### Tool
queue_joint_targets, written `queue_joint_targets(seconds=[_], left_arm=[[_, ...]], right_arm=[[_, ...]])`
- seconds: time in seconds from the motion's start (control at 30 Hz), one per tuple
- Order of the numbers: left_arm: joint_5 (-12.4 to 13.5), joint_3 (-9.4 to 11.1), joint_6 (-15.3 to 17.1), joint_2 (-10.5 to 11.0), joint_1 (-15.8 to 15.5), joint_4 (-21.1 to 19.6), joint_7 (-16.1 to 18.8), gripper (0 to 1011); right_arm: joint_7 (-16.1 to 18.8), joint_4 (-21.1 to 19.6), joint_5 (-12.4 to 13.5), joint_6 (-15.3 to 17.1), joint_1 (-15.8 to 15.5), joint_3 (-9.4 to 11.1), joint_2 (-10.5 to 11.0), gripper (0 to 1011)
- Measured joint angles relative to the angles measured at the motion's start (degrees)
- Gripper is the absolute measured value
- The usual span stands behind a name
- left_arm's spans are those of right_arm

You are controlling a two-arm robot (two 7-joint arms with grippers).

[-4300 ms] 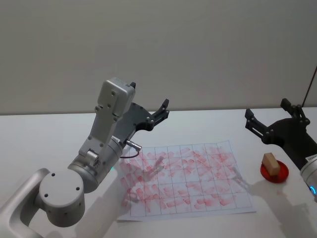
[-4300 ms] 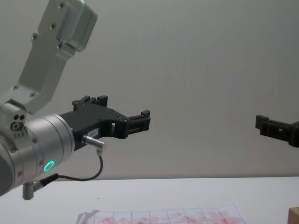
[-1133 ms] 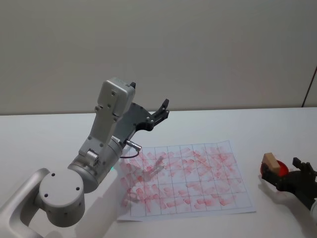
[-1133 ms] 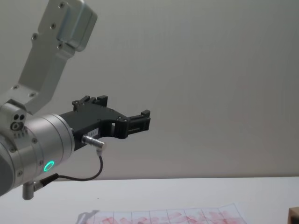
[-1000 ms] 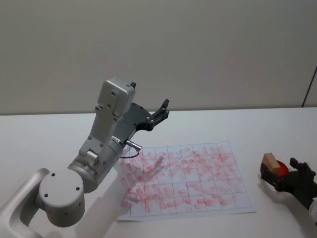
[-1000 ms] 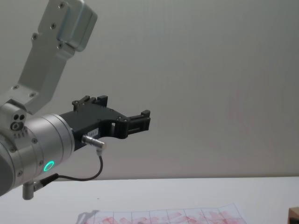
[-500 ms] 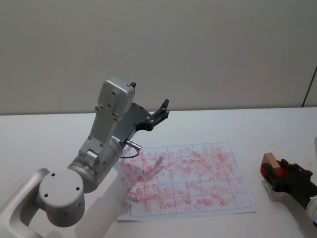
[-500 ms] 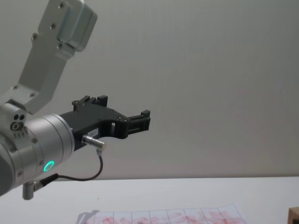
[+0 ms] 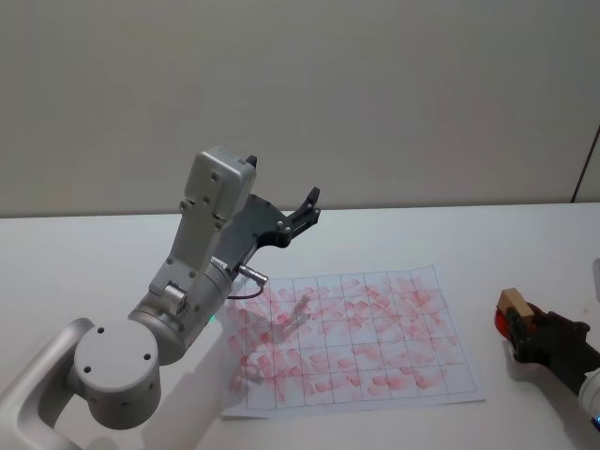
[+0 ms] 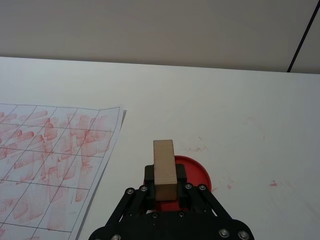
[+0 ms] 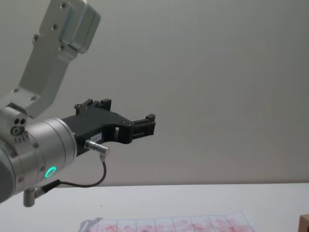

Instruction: Use the one hand to pick up the stamp and affix it onto the A4 paper.

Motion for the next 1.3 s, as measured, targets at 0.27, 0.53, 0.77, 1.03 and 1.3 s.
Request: queue_joint_targets(seconds=[0.27, 0.53, 0.77, 1.03, 1.3], left_arm=[[0.0, 0.0, 0.0, 0.0, 0.0, 0.0, 0.0, 1001], [0.0, 0.0, 0.0, 0.0, 0.0, 0.0, 0.0, 1001], [0.0, 0.0, 0.0, 0.0, 0.0, 0.0, 0.0, 1001], [0.0, 0.0, 0.0, 0.0, 0.0, 0.0, 0.0, 1001], [0.0, 0.0, 0.0, 0.0, 0.0, 0.0, 0.0, 1001]], right_arm=[[0.3, 0.0, -0.5, -0.6, 0.5, 0.1, 0.0, 216], [2.5, -0.6, -1.6, -2.5, 2.5, 0.3, -0.2, 216], [6.3, -0.4, -2.2, -3.7, 5.5, 0.2, -1.0, 216], [11.9, 2.0, -2.3, -3.8, 9.3, -0.5, -2.4, 216], [17.6, 6.5, -2.1, -1.5, 13.6, -1.8, -4.4, 216]])
